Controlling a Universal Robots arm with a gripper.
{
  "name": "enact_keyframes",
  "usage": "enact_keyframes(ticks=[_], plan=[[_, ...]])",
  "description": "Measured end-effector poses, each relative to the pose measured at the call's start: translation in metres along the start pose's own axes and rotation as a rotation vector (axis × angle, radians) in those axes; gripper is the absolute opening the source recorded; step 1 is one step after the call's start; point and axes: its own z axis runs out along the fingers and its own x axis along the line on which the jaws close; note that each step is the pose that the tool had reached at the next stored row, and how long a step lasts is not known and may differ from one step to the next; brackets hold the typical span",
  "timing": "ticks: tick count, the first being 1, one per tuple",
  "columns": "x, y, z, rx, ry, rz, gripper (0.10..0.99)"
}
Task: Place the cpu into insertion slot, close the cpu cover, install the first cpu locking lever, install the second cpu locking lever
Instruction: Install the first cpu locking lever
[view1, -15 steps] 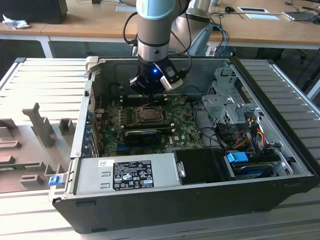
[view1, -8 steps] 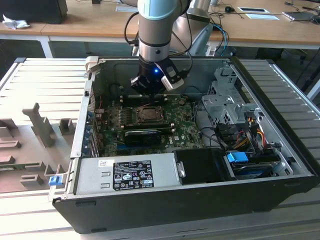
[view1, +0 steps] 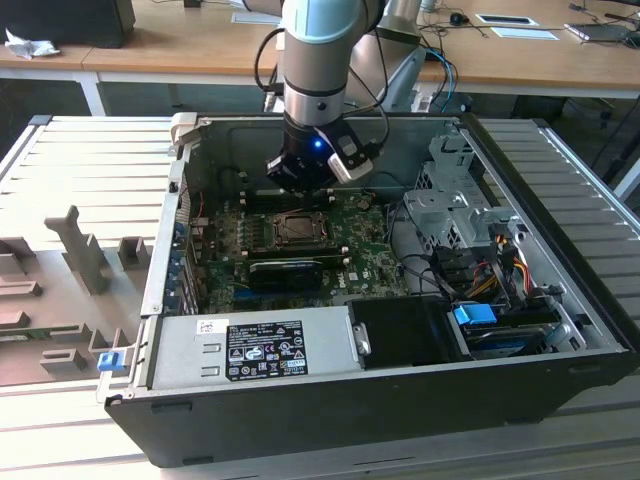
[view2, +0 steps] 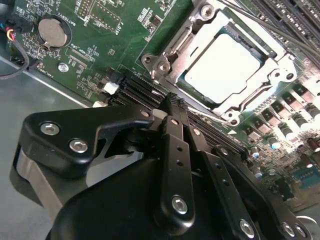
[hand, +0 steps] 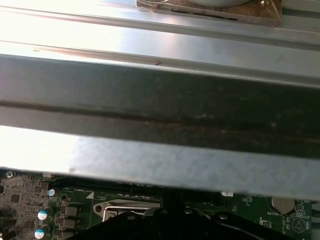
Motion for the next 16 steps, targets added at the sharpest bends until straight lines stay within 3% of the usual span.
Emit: enact_keyframes(ticks=[16], plan=[[-0.0018,0.0011,0.0039,0.003,0.0003,0.000,0.106]])
